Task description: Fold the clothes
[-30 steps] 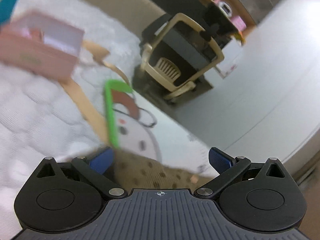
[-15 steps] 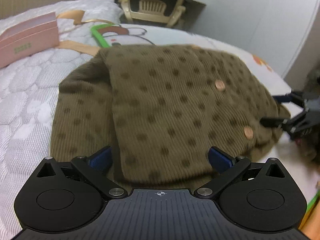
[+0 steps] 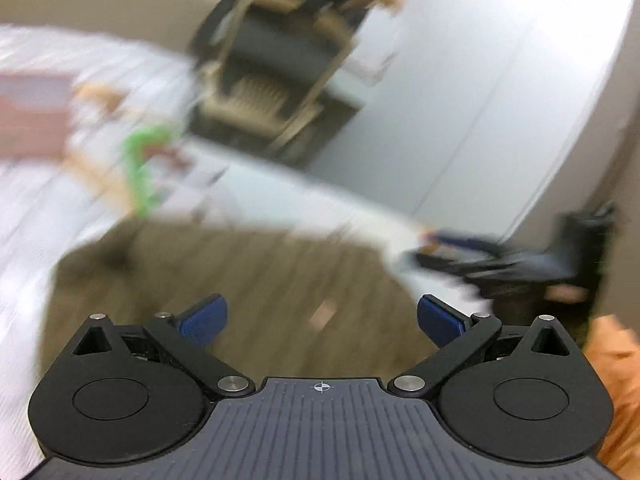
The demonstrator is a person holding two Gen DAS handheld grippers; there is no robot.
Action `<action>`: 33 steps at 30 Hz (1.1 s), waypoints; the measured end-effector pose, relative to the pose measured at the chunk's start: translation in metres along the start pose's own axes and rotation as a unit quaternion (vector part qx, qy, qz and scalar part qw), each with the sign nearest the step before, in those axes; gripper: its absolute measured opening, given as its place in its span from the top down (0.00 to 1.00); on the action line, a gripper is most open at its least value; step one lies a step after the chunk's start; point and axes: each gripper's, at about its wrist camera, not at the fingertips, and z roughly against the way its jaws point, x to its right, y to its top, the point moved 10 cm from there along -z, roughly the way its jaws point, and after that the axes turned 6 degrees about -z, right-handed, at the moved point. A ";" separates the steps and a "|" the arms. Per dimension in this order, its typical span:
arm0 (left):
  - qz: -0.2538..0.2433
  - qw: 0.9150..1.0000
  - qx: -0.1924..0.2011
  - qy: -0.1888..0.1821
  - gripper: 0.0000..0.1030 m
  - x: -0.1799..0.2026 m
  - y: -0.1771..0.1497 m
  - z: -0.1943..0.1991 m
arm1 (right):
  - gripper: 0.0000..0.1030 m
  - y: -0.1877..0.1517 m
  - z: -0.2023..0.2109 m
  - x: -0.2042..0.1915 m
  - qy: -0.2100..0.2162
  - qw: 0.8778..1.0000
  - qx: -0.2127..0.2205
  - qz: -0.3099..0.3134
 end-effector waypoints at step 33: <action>0.136 0.959 -0.037 0.246 0.50 -0.138 -0.084 0.065 | 0.17 -0.067 0.003 -0.141 0.058 0.977 -0.030 0.203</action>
